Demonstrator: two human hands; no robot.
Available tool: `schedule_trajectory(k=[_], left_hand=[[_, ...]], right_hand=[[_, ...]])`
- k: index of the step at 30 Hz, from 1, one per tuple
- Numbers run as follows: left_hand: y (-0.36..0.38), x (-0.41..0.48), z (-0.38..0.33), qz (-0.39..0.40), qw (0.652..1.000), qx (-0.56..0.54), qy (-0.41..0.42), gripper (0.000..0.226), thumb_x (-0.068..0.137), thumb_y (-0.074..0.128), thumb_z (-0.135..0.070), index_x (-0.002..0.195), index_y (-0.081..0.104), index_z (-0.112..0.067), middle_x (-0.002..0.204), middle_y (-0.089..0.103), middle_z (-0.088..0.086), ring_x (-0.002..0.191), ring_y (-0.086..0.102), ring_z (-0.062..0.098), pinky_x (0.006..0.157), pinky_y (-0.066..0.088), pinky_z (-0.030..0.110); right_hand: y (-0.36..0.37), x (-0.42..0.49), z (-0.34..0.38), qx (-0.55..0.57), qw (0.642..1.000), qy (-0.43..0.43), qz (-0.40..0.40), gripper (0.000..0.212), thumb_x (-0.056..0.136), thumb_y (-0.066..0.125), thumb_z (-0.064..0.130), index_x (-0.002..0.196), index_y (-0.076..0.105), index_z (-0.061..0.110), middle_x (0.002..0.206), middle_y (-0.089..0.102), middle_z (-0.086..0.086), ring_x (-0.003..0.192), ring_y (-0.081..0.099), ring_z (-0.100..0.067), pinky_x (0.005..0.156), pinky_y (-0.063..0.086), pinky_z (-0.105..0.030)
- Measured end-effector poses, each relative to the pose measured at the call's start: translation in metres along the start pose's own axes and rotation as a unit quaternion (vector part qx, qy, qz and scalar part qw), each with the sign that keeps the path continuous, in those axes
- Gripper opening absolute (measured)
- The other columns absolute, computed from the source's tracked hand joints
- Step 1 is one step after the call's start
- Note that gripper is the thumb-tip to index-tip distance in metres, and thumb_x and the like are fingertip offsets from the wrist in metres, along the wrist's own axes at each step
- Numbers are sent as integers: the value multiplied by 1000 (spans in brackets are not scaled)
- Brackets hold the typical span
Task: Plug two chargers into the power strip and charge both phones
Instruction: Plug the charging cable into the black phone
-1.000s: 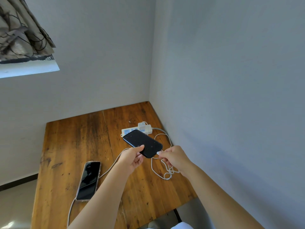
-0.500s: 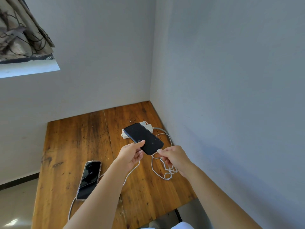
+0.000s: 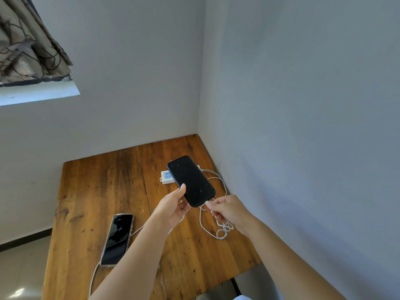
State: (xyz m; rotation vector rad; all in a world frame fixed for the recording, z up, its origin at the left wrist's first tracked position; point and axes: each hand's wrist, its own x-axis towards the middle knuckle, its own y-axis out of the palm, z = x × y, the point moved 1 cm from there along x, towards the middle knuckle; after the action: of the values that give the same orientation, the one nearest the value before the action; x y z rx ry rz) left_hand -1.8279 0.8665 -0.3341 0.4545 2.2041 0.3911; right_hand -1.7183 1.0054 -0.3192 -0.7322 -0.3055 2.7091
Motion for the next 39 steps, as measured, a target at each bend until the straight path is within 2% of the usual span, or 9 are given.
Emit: schedule_trajectory(k=[4,7,12,25,35,39], left_hand=[[0,0,0,-1,1000,9,-2,31,91,59,-21,120,54,-11,116,64,14,100,64,27,52,54,23],[-1,-1,0,-6,1000,11,-3,30,92,58,-21,120,56,-10,111,66,14,93,64,25,56,53,23],[-3,-1,1,-7,1000,-4,-2,33,91,59,-22,121,54,-11,113,65,14,91,65,22,51,55,20],[-7,7,5,-11,1000,3,-7,26,86,64,-26,109,58,-14,104,69,12,86,69,21,53,55,23],[-7,8,5,-16,1000,17,-11,24,87,64,-27,107,58,-15,103,69,12,86,67,21,54,54,23],[-6,8,4,-21,999,22,-11,23,87,64,-27,106,58,-16,104,68,11,87,66,20,55,53,23]], right_hand=[[-1,1,-1,-3,1000,6,3,27,90,61,33,68,68,18,65,63,2,62,58,-10,65,51,-20],[1,2,-1,-3,1000,8,6,27,90,61,33,69,69,17,66,64,1,64,58,-11,66,50,-22],[2,4,-2,1,1000,18,13,26,89,61,32,70,69,17,63,63,3,62,57,-9,61,47,-21],[1,8,-6,-4,999,32,14,26,89,62,34,68,70,21,62,63,5,59,56,-8,58,47,-20],[0,9,-4,6,999,42,24,23,89,61,31,80,73,13,66,64,1,62,56,-10,57,45,-20],[-1,9,-4,2,999,40,25,24,90,61,30,79,73,13,66,63,1,62,55,-11,57,45,-20]])
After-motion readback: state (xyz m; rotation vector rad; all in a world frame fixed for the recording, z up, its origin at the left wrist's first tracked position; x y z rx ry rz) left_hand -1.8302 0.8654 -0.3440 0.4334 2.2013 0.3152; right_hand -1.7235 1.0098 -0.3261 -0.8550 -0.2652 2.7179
